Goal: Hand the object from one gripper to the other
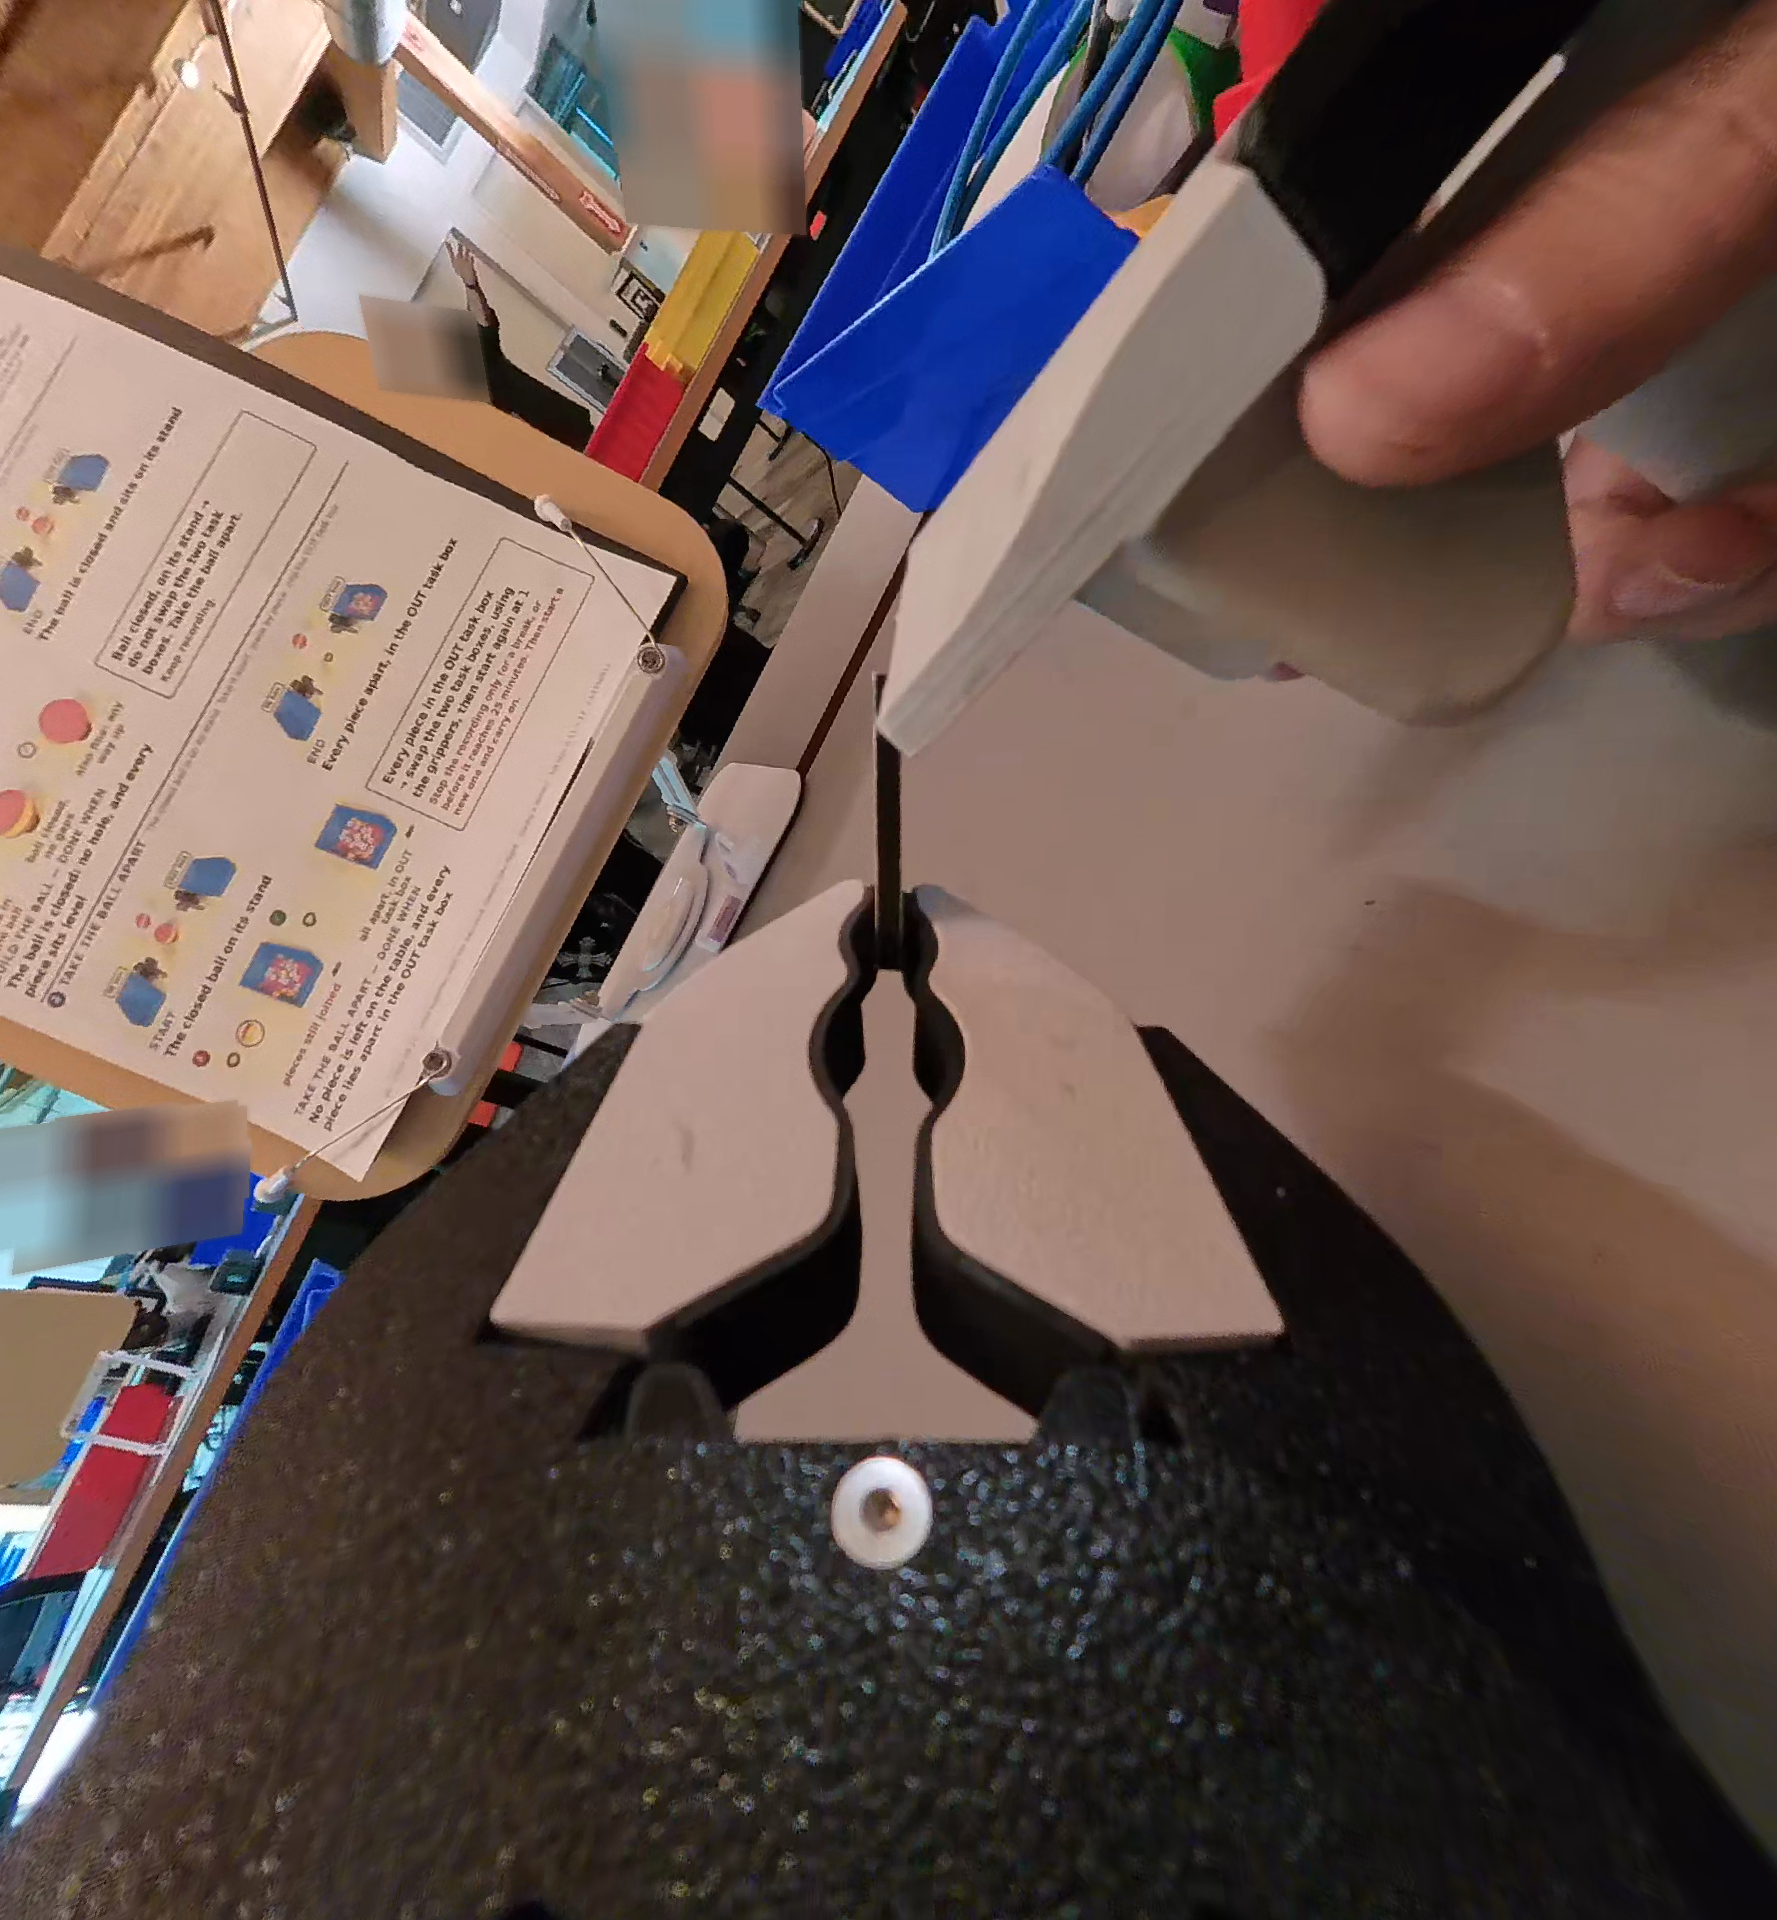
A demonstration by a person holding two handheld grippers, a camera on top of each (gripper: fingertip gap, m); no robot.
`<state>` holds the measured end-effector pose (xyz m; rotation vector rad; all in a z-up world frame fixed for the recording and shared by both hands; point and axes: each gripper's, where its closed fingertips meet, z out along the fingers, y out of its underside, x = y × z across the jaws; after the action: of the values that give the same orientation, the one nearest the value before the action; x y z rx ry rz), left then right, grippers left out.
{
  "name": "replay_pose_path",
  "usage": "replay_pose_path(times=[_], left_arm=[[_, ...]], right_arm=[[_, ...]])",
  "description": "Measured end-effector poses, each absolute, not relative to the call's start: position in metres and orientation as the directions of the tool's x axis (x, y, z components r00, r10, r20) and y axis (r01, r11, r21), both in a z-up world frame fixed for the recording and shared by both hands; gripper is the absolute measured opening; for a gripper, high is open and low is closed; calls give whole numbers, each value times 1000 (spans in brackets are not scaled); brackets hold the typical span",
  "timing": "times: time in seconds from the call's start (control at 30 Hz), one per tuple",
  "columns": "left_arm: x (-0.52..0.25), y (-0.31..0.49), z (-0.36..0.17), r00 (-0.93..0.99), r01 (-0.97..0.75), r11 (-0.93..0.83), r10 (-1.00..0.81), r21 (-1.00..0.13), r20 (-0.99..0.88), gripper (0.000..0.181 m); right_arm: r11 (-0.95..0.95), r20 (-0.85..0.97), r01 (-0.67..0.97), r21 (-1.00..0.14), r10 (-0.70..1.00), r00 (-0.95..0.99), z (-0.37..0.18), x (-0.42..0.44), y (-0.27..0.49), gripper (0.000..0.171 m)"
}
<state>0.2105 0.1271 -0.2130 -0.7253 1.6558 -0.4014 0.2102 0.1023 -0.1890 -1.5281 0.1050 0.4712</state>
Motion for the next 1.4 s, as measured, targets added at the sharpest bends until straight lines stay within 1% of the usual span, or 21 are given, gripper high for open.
replay_pose_path(times=[0.13,0.2,0.3,0.37,0.4,0.43,0.47,0.53,0.6,0.67,0.77,0.87,0.93,0.97,1.1,1.13,1.2,1.27,1.33,1.4], left_arm=[[211,123,-214,-84,-240,759,-637,-605,-767,3],[211,122,-214,-85,-240,759,-637,-605,-766,3],[211,121,-215,-93,-233,751,-650,-618,-754,3],[211,114,-218,-150,-201,724,-689,-660,-709,6],[211,107,-223,-217,-186,683,-730,-706,-648,11],[209,99,-228,-296,-177,620,-774,-764,-560,24],[207,93,-232,-369,-184,541,-812,-820,-453,38],[197,80,-237,-513,-230,373,-832,-899,-214,51],[185,72,-235,-610,-280,246,-792,-928,-25,65],[180,71,-231,-638,-278,211,-769,-937,16,66],[176,64,-230,-667,-234,266,-744,-935,-45,63],[176,56,-231,-687,-221,293,-724,-930,-65,57],[176,56,-233,-688,-221,307,-722,-926,-75,44],[175,55,-233,-693,-210,316,-716,-925,-88,34],[184,66,-232,-626,-187,372,-759,-909,-181,33],[189,73,-229,-574,-173,389,-787,-905,-228,33],[201,95,-222,-409,-162,449,-841,-879,-355,33],[207,116,-214,-238,-170,533,-838,-829,-491,34],[209,128,-210,-114,-201,645,-763,-738,-636,34],[210,130,-208,-60,-220,746,-654,-629,-754,34]], right_arm=[[-14,-332,-339,-941,240,912,-187,206,103,44],[-8,-311,-318,-948,239,920,-187,205,102,32],[-24,-277,-280,-960,254,927,-188,204,102,32],[-35,-250,-251,-967,291,924,-187,203,99,32],[-41,-234,-233,-972,319,919,-187,203,97,32],[-40,-212,-211,-977,360,909,-185,201,93,32],[-33,-186,-189,-981,404,895,-183,198,89,32],[-17,-132,-142,-990,495,859,-178,190,79,32],[11,-70,-91,-996,552,831,-174,185,69,31],[-11,-48,-52,-999,607,793,-177,177,62,31],[-23,7,27,-999,615,788,-186,173,62,32],[-33,25,60,-998,632,774,-192,167,62,32],[-34,22,58,-998,642,766,-193,164,62,31],[-37,21,57,-998,628,778,-194,166,63,31],[-54,-5,33,-998,582,813,-195,174,69,32],[-52,-24,5,-999,546,837,-193,179,73,32],[-43,-98,-88,-995,456,885,-188,193,81,43],[-35,-207,-210,-977,392,896,-184,202,88,44],[-22,-320,-335,-942,361,876,-181,205,93,44],[-7,-409,-433,-901,344,845,-180,205,97,39]])
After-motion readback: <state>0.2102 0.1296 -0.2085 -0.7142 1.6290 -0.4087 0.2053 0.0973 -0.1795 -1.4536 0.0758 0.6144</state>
